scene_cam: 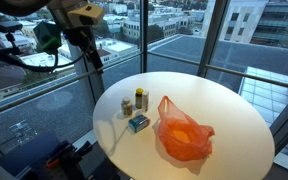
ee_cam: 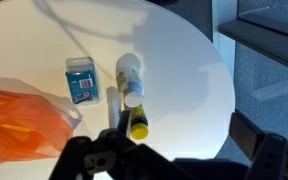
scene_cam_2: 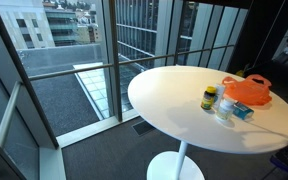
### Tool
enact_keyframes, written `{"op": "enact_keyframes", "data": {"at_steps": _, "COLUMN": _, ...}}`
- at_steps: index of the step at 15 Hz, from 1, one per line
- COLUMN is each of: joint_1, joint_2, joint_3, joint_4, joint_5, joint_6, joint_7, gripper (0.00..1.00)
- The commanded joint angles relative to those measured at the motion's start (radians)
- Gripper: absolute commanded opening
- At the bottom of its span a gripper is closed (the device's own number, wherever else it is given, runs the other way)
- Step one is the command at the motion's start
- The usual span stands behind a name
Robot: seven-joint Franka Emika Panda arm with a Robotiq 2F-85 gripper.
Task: Place the white pill bottle in the plastic bag
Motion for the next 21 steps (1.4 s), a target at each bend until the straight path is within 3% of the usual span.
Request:
{"op": "enact_keyframes", "data": {"at_steps": 1, "joint_1": -0.032, "joint_2": 0.143, "joint_3": 0.018, "joint_4": 0.132, "joint_5": -0.023, "joint_6": -0.046, "joint_7": 0.055, "gripper": 1.0}}
{"op": "enact_keyframes", "data": {"at_steps": 12, "joint_1": -0.046, "joint_2": 0.476, "joint_3": -0.014, "joint_4": 0.401, "joint_5": -0.019, "joint_6": -0.147, "joint_7": 0.056, "gripper": 1.0}}
{"op": "enact_keyframes", "data": {"at_steps": 18, "joint_1": -0.05, "joint_2": 0.62, "joint_3": -0.031, "joint_4": 0.459, "joint_5": -0.047, "joint_6": -0.152, "joint_7": 0.067, "gripper": 1.0}}
{"op": "enact_keyframes", "data": {"at_steps": 21, "joint_1": -0.04, "joint_2": 0.612, "joint_3": -0.036, "joint_4": 0.425, "joint_5": -0.033, "joint_6": -0.122, "joint_7": 0.046, "gripper": 1.0}}
